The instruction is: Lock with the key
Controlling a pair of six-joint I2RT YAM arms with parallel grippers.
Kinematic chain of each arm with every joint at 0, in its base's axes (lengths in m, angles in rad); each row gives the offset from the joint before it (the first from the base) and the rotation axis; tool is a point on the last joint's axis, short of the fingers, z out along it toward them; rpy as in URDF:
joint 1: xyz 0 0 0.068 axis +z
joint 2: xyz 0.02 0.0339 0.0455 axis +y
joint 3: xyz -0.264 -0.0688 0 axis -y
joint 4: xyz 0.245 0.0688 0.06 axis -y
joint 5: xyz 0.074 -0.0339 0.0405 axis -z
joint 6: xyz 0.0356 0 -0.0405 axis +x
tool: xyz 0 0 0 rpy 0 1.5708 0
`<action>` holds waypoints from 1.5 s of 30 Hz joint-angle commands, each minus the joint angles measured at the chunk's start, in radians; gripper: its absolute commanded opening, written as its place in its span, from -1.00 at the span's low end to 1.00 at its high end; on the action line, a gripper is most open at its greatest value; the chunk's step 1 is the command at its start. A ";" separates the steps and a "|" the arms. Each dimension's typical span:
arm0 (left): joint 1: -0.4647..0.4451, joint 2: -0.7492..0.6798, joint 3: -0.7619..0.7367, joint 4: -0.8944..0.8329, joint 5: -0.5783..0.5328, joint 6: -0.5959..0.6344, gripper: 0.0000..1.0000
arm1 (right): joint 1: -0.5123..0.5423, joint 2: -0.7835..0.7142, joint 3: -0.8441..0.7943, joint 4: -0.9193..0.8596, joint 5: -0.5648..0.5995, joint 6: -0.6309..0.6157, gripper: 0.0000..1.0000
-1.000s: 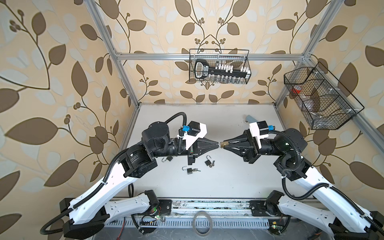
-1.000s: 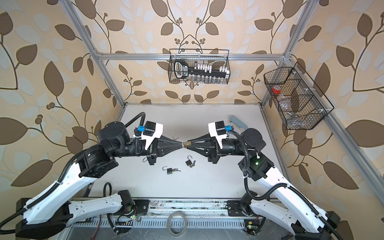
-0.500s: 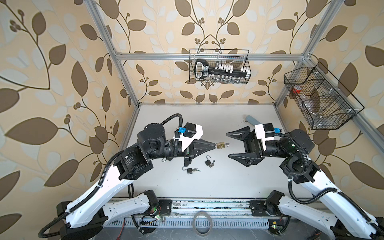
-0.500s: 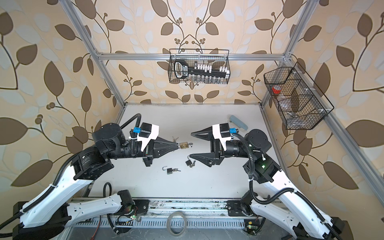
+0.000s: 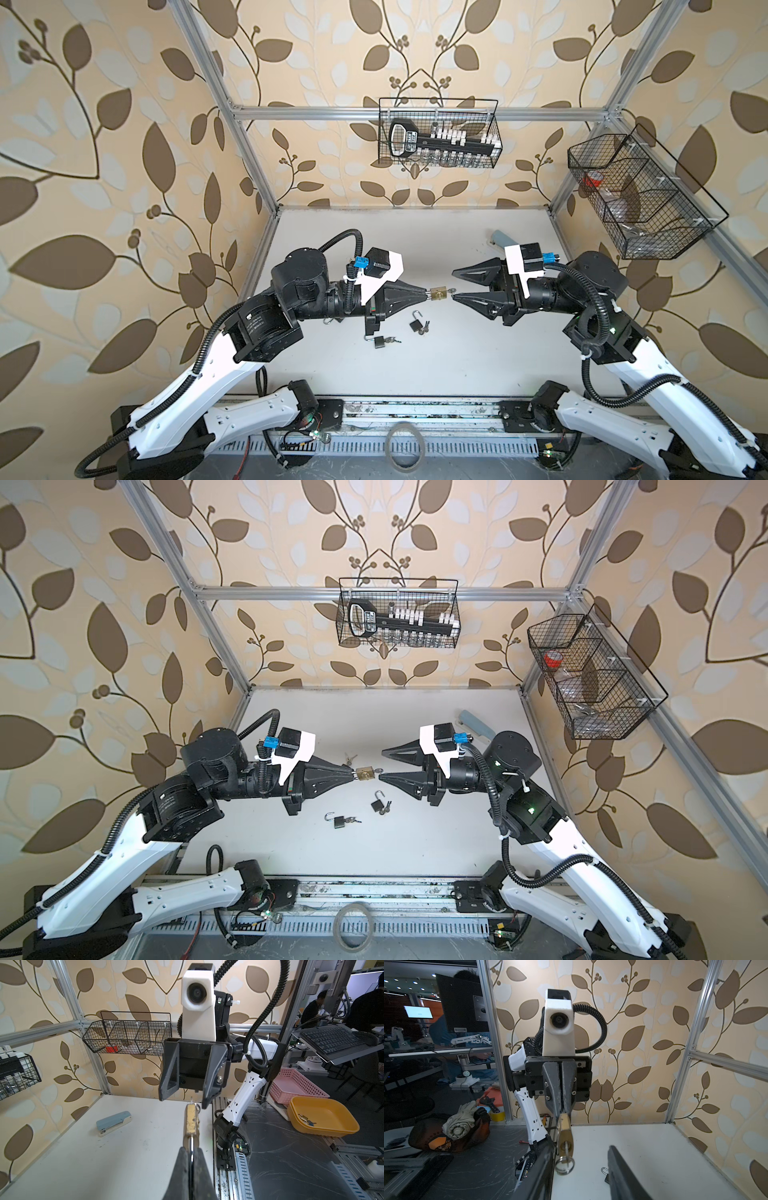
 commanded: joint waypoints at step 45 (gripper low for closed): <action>0.181 0.118 0.013 -0.225 -0.516 -0.109 -1.00 | -0.187 -0.038 -0.682 0.338 0.923 0.822 -1.00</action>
